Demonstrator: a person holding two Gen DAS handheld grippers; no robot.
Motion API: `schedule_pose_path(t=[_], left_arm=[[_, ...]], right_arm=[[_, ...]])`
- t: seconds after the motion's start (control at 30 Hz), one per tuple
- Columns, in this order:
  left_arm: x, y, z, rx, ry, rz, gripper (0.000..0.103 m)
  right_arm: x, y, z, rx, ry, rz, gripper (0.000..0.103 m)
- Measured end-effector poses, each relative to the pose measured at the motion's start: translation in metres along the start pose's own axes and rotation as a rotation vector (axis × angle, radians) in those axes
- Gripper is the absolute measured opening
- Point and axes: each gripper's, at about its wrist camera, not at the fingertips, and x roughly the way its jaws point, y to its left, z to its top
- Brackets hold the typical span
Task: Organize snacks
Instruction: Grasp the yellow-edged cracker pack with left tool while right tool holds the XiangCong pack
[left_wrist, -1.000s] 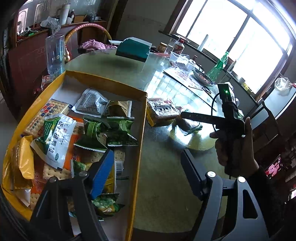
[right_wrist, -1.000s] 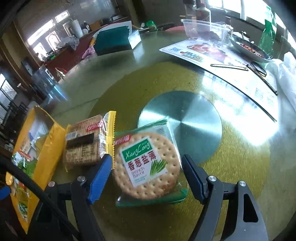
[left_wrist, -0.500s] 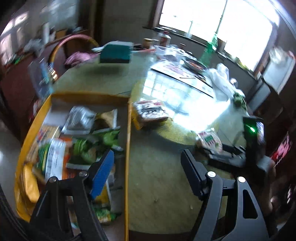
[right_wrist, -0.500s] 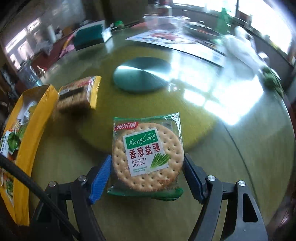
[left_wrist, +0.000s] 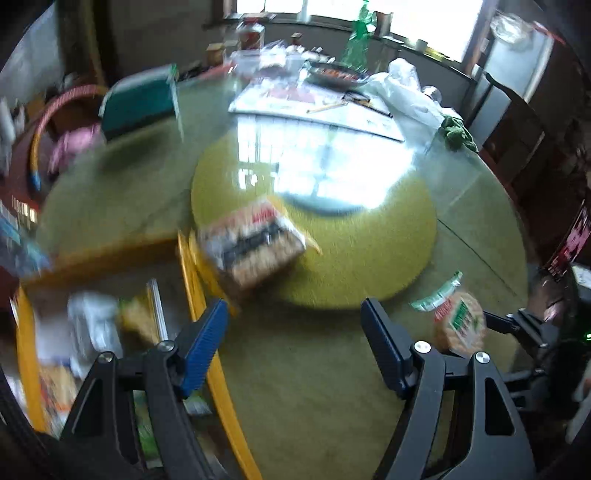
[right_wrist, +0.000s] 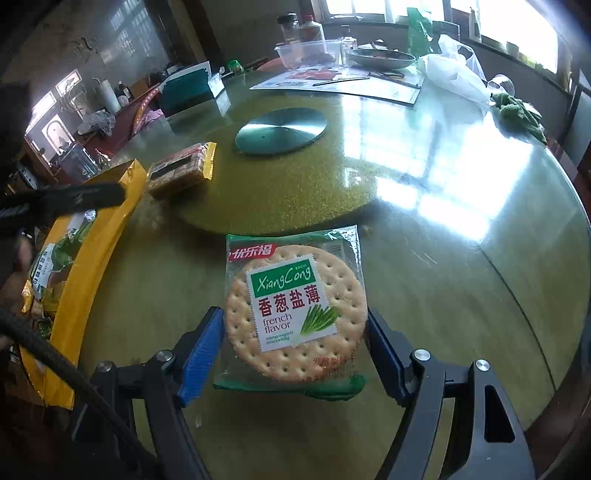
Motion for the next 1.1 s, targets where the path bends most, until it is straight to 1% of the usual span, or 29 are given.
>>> schedule_pose_path(t=[0.07, 0.1, 0.2, 0.3, 0.33, 0.43, 0.5, 0.57, 0.6, 0.67, 0.73, 0.77, 0.8, 0.83, 0.9, 1.0, 1.07, 1.1], left_arm=[[0.005, -0.001, 0.008, 0.058, -0.007, 0.041, 0.075], [0.009, -0.002, 0.013, 0.085, -0.002, 0.075, 0.075], [0.016, -0.001, 0.024, 0.129, -0.002, 0.093, 0.075], [0.028, 0.002, 0.033, 0.184, 0.009, 0.146, 0.076], [0.033, 0.005, 0.035, 0.187, 0.014, 0.149, 0.076], [0.041, 0.011, 0.039, 0.186, 0.025, 0.137, 0.076], [0.047, 0.010, 0.044, 0.212, 0.037, 0.119, 0.076], [0.055, 0.007, 0.048, 0.251, 0.077, 0.086, 0.076], [0.059, 0.006, 0.050, 0.257, 0.096, 0.080, 0.076], [0.070, 0.006, 0.055, 0.250, 0.131, 0.060, 0.076], [0.082, 0.004, 0.057, 0.250, 0.184, 0.043, 0.076], [0.084, 0.003, 0.057, 0.238, 0.203, 0.016, 0.076], [0.085, 0.001, 0.056, 0.236, 0.213, 0.012, 0.080], [0.085, -0.001, 0.055, 0.242, 0.225, 0.012, 0.081], [0.081, -0.008, 0.051, 0.247, 0.253, -0.027, 0.082], [0.072, -0.018, 0.041, 0.245, 0.274, -0.049, 0.083], [0.068, -0.027, 0.033, 0.267, 0.282, -0.057, 0.083], [0.067, -0.034, 0.031, 0.295, 0.282, -0.052, 0.083]], right_arm=[[0.000, -0.001, -0.001, 0.001, -0.003, 0.012, 0.075], [0.000, -0.001, -0.001, 0.001, -0.005, 0.019, 0.075], [0.000, -0.001, -0.002, -0.012, -0.007, 0.030, 0.075], [0.000, -0.001, -0.002, -0.009, -0.007, 0.038, 0.075], [0.000, -0.001, -0.002, -0.008, -0.006, 0.040, 0.075], [0.001, 0.001, -0.001, -0.013, 0.000, 0.053, 0.075], [0.001, 0.004, 0.000, -0.018, 0.006, 0.062, 0.075], [0.001, 0.006, 0.000, -0.020, 0.008, 0.073, 0.075], [0.002, 0.007, -0.001, -0.022, 0.008, 0.079, 0.075], [0.002, 0.008, -0.001, -0.022, 0.007, 0.081, 0.075], [0.001, 0.007, -0.001, -0.016, 0.006, 0.086, 0.075], [0.001, 0.007, -0.001, -0.014, 0.007, 0.089, 0.075], [0.000, 0.006, -0.001, -0.011, 0.008, 0.092, 0.075], [-0.001, 0.005, -0.002, -0.009, 0.008, 0.093, 0.075], [-0.002, 0.003, -0.003, -0.007, 0.007, 0.090, 0.075], [-0.003, 0.001, -0.005, -0.018, 0.007, 0.077, 0.075], [-0.004, 0.000, -0.007, -0.020, 0.004, 0.075, 0.075], [-0.006, -0.001, -0.009, -0.018, 0.000, 0.074, 0.075]])
